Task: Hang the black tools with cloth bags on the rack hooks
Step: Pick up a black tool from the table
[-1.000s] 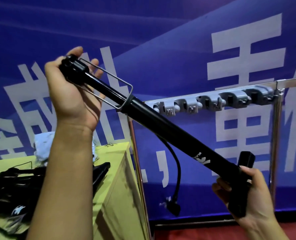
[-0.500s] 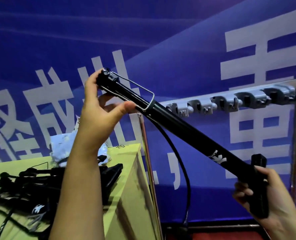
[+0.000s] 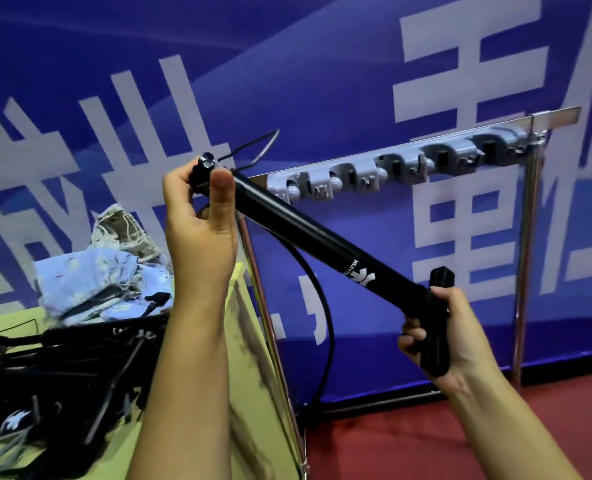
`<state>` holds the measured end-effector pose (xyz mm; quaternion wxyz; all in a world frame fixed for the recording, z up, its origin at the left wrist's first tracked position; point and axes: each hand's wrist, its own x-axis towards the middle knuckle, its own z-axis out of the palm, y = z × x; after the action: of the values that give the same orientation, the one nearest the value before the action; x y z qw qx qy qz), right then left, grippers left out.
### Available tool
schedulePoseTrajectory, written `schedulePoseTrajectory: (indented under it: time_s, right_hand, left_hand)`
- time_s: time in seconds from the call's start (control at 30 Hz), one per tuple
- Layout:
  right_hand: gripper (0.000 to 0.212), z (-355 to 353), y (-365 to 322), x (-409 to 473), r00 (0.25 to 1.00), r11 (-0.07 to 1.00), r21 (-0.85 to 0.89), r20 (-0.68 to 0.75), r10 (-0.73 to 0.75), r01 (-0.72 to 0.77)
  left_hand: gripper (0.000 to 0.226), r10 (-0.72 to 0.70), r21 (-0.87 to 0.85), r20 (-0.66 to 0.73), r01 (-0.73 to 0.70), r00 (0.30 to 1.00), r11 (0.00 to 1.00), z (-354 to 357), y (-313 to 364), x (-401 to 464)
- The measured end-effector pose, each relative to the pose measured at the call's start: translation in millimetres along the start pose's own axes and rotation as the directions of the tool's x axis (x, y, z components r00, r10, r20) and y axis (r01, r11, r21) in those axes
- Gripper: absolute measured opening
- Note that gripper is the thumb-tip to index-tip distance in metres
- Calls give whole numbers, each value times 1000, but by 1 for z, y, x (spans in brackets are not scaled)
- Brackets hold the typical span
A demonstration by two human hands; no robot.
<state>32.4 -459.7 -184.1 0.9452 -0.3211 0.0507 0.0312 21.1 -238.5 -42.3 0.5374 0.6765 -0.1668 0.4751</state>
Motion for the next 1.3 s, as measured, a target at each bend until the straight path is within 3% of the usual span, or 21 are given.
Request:
schedulePoseTrajectory:
  time_s: [0.13, 0.27, 0.33, 0.4, 0.43, 0.5, 0.57, 0.63, 0.7, 0.77, 0.8, 0.87, 0.93, 1.03, 1.13, 1.3]
  right_hand:
    - [20, 1, 5, -6, 999, 999, 12, -27, -37, 38]
    - [24, 29, 20, -28, 963, 965, -19, -66, -261, 260]
    - [27, 43, 35, -45, 911, 904, -131, -9, -411, 407]
    - [21, 47, 47, -57, 858, 827, -227, 131, -497, 514]
    - [19, 45, 48, -58, 848, 800, -287, 237, -475, 528]
    - [23, 31, 39, -54, 844, 755, -432, 449, -294, 492]
    - [57, 20, 17, -48, 847, 839, -396, 516, -132, 372]
    - [95, 15, -8, -38, 850, 898, -237, 476, -225, 370]
    - [83, 23, -21, -27, 853, 865, -266, 439, -283, 424]
    - [43, 36, -16, -20, 852, 670, -555, 464, -242, 493]
    - [34, 43, -11, -17, 850, 580, -651, 506, -148, 489]
    - [29, 48, -3, -19, 845, 578, -686, 535, -12, 442]
    - [23, 47, -4, -23, 831, 597, -673, 556, 18, 437]
    - [23, 44, -10, -25, 859, 498, -715, 492, -140, 491]
    - [21, 46, -14, -32, 834, 341, -764, 473, -283, 548]
    - [27, 45, -1, -47, 888, 499, -736, 398, -229, 458]
  left_hand:
    - [71, -84, -66, 15, 85, 996, 994, 5, -7, -3]
    - [101, -239, -421, 214, 311, 947, 852, 26, -4, -25]
    - [87, -330, -433, 305, 438, 893, 787, 45, 4, -52]
    - [48, -457, -479, 312, 553, 833, 681, 55, 8, -69]
    - [30, -519, -520, 289, 587, 805, 621, 55, 8, -70]
    - [12, -578, -597, 221, 578, 785, 556, 48, 4, -65]
    - [7, -564, -629, 198, 545, 802, 554, 37, 0, -61]
    - [5, -538, -624, 242, 554, 807, 551, 30, 0, -61]
    - [4, -532, -597, 279, 579, 799, 556, 31, 0, -63]
    - [4, -537, -565, 313, 608, 783, 558, 36, 1, -71]
    - [5, -533, -555, 333, 619, 778, 556, 38, 1, -72]
    - [5, -533, -539, 366, 641, 762, 546, 40, 1, -76]
    - [9, -522, -522, 353, 626, 777, 579, 39, -3, -78]
    - [18, -535, -439, 241, 583, 810, 684, 39, -10, -81]
    - [22, -556, -397, 107, 548, 824, 736, 41, -17, -81]
    - [9, -557, -423, 2, 505, 831, 752, 39, -23, -73]
